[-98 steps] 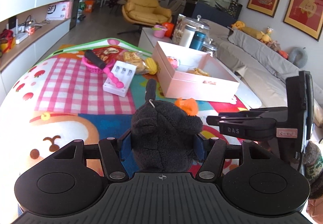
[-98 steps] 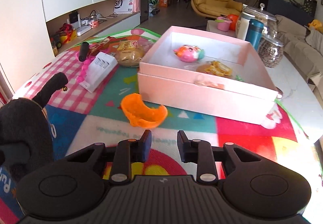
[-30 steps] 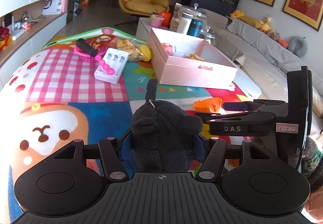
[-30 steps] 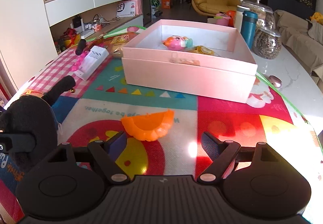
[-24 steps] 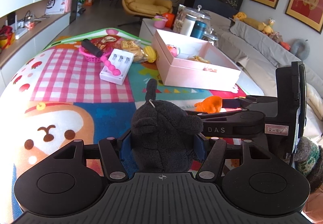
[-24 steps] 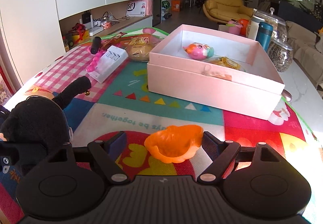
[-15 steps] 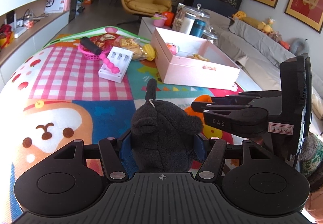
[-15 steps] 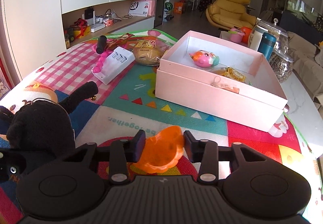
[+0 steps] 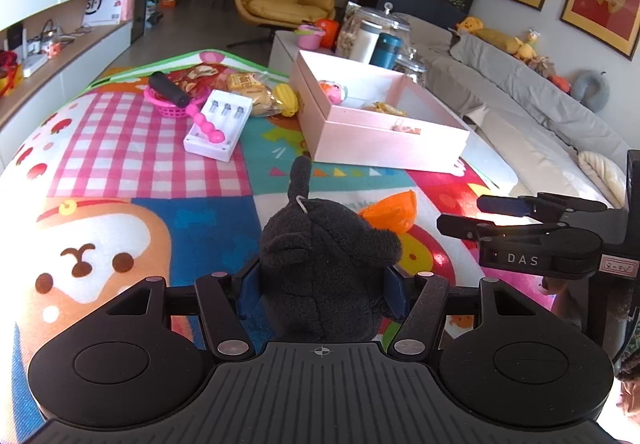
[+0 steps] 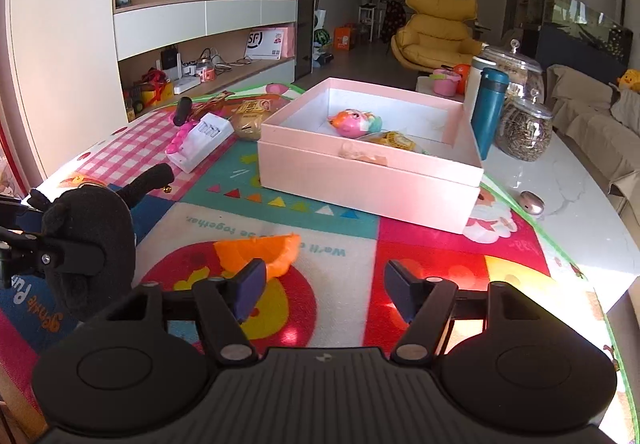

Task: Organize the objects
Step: 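Grasp the orange plastic cup with the right gripper while the left gripper holds the plush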

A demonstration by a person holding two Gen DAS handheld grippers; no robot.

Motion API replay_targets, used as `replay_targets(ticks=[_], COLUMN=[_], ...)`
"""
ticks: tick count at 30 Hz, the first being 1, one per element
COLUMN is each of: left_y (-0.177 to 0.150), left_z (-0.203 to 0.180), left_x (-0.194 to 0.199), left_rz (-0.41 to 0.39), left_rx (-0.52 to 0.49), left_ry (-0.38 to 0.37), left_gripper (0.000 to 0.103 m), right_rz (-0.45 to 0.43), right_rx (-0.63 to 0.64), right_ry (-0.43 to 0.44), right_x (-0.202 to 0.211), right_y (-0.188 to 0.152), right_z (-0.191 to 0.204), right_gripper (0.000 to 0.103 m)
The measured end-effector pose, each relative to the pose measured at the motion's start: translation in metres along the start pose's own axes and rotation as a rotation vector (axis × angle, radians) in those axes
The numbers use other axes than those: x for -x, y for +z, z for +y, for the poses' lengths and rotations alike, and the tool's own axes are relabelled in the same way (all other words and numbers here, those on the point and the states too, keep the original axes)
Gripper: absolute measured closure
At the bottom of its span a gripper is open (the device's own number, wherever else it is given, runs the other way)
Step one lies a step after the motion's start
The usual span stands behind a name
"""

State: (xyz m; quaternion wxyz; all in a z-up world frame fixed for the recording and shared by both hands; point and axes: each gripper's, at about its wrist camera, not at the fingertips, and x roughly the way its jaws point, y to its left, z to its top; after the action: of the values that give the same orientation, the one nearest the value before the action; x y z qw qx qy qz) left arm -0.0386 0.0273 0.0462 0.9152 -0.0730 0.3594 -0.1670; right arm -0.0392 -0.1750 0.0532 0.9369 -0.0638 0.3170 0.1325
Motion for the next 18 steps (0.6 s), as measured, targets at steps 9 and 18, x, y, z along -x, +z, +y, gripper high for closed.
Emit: replay_targets(ticks=[9,18], left_y=[-0.002,-0.004], left_z=[0.002,0.004], left_x=[0.0,0.001], left_rz=[-0.001,-0.003], left_rx=[0.001,-0.001], left_ry=[-0.003,-0.003], left_gripper=[0.038,0.037], right_rz=[0.043,0.083], right_rx=[-0.007,0.037], right_ry=[0.099,0.122], right_x=[-0.033,-0.052], right_y=[0.016,0.026], right_z=[0.026,0.056], right_gripper=[0.025,0.053])
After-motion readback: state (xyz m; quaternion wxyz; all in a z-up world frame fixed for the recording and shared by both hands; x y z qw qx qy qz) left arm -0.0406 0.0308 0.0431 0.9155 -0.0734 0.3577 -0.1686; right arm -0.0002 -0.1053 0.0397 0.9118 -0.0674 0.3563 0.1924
